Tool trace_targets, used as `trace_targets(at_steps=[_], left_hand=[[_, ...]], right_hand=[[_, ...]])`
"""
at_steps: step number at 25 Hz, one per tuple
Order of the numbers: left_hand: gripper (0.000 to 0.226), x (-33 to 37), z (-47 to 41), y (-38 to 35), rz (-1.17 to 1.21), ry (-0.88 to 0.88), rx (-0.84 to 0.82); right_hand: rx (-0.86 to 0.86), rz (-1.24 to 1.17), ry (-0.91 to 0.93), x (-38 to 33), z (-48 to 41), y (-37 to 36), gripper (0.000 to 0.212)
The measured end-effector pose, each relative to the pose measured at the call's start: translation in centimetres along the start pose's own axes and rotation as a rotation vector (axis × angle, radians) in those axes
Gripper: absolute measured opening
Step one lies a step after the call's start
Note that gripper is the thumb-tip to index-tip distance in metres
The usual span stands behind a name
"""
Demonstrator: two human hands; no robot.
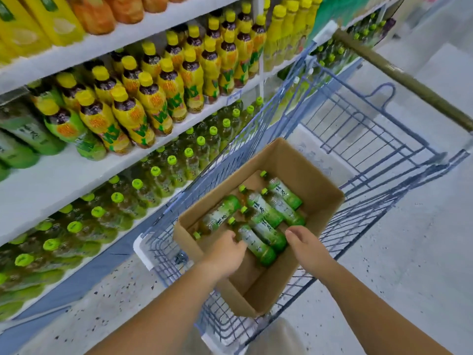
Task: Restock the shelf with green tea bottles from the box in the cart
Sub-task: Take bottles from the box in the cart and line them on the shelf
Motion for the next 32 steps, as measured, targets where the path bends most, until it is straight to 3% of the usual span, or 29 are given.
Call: trace_targets(at_steps=[3, 8, 11, 16, 19, 25, 32], left_hand=[[0.047, -0.1, -4.7, -1.8, -0.06, 0.06, 0.061], [0.04, -2.9, -11.8, -7.1, 0.079, 0.251, 0.061], [0.038, -5.5, -15.0, -9.9, 0.094, 0.366, 0.026], [0.033, -7.9, -18.5, -13.1, 0.177, 0.493, 0.125], [0.025, -8.6, -20.1, -15.0, 0.308, 0.49, 0.202], [0.033, -9.8, -20.2, -17.2, 0.605, 0.516, 0.368], [0.049, -9.1, -21.1, -15.9, 0.485, 0.468, 0.317]], right_hand=[[-0.068, 0.118, 0.013, 0.9, -5.0, -0.2, 0.054], [-0.168, 0.31, 0.053, 3.1, -12.7, -2.2, 0.053], [-0.188, 0.374, 0.08, 5.0, -16.8, -3.7, 0.039], [-0.277, 0.499, -0.01, 7.4, -21.9, -5.8, 0.024], [-0.317, 0.564, -0.016, 7.8, -23.9, -6.9, 0.033], [-0.202, 0.696, 0.057, 7.8, -24.7, -7.3, 0.035], [-0.173, 0.663, 0.063, 8.2, -24.8, -7.4, 0.033]])
Point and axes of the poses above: each hand's wrist, its own z-axis away from the middle knuckle, its own y-axis out of the back of the hand, x = y × z, the point moved 4 cm from there along -z, towards the middle knuckle, and after that the axes turned 2 degrees about -y, right-handed, at the moved point
